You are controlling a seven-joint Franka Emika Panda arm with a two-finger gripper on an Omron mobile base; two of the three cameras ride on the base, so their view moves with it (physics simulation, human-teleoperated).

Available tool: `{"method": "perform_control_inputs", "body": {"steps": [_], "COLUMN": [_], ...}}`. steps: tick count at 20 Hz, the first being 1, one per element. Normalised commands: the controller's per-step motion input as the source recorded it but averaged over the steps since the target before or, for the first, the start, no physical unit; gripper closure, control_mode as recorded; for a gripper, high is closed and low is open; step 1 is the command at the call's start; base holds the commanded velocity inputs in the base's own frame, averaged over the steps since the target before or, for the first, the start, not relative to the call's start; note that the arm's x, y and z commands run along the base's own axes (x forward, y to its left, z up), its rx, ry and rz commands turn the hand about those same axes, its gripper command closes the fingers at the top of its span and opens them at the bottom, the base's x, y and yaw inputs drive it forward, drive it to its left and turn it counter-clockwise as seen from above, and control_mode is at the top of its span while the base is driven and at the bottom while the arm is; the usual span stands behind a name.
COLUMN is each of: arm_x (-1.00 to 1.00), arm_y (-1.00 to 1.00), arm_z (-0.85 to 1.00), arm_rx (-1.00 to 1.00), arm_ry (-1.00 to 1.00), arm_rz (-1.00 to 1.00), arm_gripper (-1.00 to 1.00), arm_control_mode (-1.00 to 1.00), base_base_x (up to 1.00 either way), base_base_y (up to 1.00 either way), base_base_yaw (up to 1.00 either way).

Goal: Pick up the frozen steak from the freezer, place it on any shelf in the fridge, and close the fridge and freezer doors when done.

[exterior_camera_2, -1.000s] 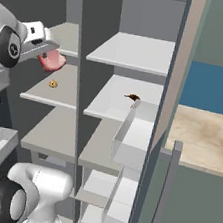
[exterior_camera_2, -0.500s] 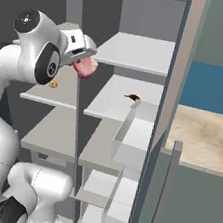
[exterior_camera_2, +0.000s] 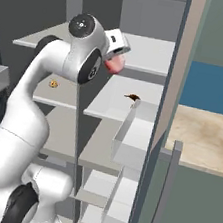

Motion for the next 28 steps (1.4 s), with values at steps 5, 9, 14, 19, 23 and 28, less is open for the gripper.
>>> {"method": "perform_control_inputs", "body": {"steps": [5, 9, 14, 19, 23, 28], "arm_x": [0.73, 0.81, 0.77, 0.63, 0.64, 0.50], "arm_y": [-0.24, 0.00, 0.00, 0.00, 0.00, 0.01], "arm_z": [0.00, 0.00, 0.00, -0.14, -0.24, -0.27], "arm_rx": [-0.03, -0.08, -0.11, -0.10, -0.10, -0.04], "arm_ry": [0.00, 0.00, 0.00, 0.00, 0.03, 0.02], "arm_rz": [0.14, 0.13, 0.11, 0.08, 0.02, 0.02], "arm_gripper": [1.00, 1.00, 1.00, 1.00, 1.00, 1.00], "arm_control_mode": [-1.00, -1.00, -1.00, -1.00, -1.00, -1.00], "base_base_x": [0.00, 0.00, 0.00, 0.00, 0.00, 0.00], "base_base_y": [0.00, 0.00, 0.00, 0.00, 0.00, 0.00], "base_base_yaw": [0.00, 0.00, 0.00, 0.00, 0.00, 0.00]}}
